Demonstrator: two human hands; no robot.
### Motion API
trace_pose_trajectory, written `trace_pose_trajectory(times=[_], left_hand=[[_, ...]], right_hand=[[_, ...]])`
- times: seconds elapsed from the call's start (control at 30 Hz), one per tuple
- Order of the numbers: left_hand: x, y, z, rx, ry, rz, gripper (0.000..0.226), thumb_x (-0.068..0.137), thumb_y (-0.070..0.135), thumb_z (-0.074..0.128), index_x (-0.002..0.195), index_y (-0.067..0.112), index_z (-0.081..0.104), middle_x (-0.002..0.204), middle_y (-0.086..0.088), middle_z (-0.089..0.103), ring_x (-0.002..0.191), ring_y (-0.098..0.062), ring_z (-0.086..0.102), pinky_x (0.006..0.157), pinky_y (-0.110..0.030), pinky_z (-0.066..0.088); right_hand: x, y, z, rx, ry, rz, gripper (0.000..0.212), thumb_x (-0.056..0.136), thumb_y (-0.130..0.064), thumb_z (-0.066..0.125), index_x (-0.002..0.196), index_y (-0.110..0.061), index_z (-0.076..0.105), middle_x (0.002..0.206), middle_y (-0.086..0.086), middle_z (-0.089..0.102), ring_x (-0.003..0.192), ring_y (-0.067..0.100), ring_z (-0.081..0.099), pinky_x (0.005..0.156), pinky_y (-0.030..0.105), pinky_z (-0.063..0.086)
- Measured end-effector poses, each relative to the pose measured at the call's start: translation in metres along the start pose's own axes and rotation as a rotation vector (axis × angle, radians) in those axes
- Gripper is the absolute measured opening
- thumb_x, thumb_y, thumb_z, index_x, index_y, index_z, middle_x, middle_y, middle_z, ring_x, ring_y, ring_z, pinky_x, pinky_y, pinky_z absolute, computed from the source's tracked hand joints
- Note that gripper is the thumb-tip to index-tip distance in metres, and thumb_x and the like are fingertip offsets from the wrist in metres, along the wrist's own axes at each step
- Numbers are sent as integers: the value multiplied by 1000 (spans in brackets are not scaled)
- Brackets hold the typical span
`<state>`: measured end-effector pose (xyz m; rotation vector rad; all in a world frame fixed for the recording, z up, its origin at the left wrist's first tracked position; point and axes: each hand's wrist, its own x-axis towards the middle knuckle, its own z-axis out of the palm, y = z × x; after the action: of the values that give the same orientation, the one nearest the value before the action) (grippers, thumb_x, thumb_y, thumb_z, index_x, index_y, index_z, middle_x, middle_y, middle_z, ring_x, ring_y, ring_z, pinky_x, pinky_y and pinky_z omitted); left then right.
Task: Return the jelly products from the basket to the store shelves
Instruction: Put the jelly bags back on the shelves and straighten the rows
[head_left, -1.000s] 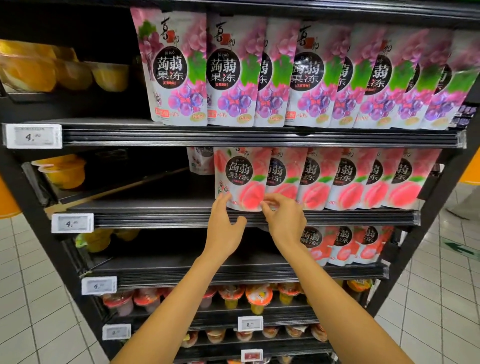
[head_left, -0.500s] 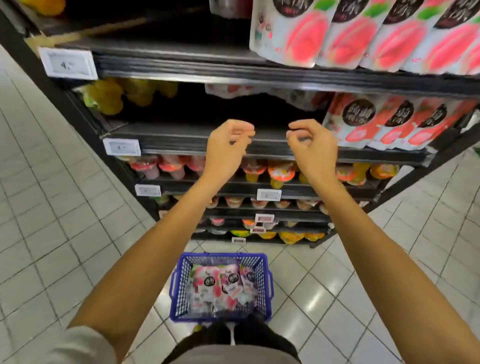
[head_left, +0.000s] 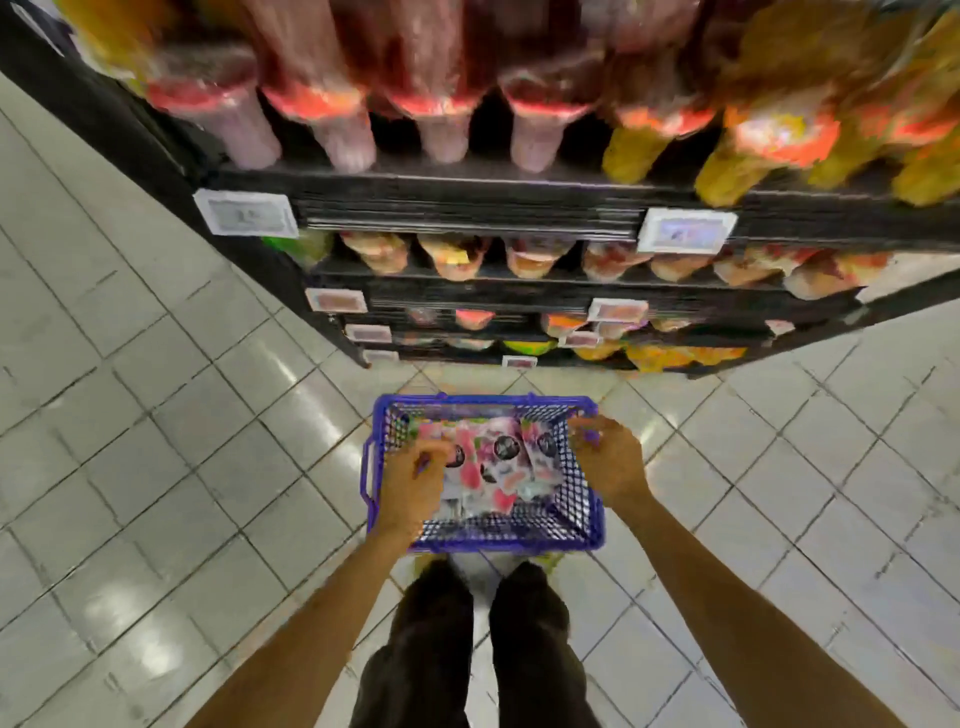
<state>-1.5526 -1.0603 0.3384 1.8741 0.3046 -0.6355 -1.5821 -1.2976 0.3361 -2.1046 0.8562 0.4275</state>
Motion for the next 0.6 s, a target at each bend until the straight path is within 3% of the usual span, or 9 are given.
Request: trace_pose_trajectory(times=[0.1,0.2,0.3,0.4,0.43,0.5,0.53,0.6], left_hand=[[36,-74,20,8,15,-117,27,94,3,59,72,18,66,80,-3,66,75,-20,61,66,-27,50],[78,-140,51,-30,-26,-250,12,94,1,59,90,7,68,84,-8,66,83,-27,62,69,-31,52],[123,-195,88,-11,-124,-409,11,97,12,56,90,16,63,91,-9,64,85,-27,63,74,-36,54],[168,-235,132,-36,-150,-531,8,97,10,53,94,11,60,76,-7,57,62,-18,54,49,-24,47],[182,-247,147,-31,-157,-565,7,97,6,51,98,10,57,73,-10,51,57,-17,47,49,-26,41],[208,-267,175,-5,-171,-621,8,96,4,50,93,11,53,74,-13,45,56,-17,39,58,-33,35],[218,-276,186,25,-172,-639,7,96,8,53,89,9,55,79,-14,49,59,-20,45,63,-33,35],[239,-295,207,77,-178,-654,23,94,22,63,103,2,64,105,-16,64,88,-28,66,76,-31,47]], right_hand=[[37,49,51,12,16,101,16,91,-4,59,98,-2,73,103,19,73,93,34,67,76,33,49],[78,104,99,-43,-35,160,16,91,-3,57,98,3,70,102,23,70,93,38,65,75,39,50],[124,152,143,-30,-33,257,12,92,-3,55,86,-4,65,103,27,67,93,39,64,81,45,53],[176,195,183,-174,-104,330,25,99,-12,46,111,-3,66,120,21,65,110,34,62,85,34,47],[192,208,194,-205,-101,339,31,102,-14,42,118,0,63,125,20,63,115,35,60,89,34,48],[218,229,210,-251,-106,369,35,103,-17,38,123,1,62,128,21,62,119,37,58,92,37,48],[230,240,218,-276,-111,374,35,103,-17,39,123,-1,62,128,21,62,118,36,59,90,36,48],[248,259,236,-266,-109,386,32,101,-17,43,121,-3,64,124,20,64,115,35,61,86,34,48]])
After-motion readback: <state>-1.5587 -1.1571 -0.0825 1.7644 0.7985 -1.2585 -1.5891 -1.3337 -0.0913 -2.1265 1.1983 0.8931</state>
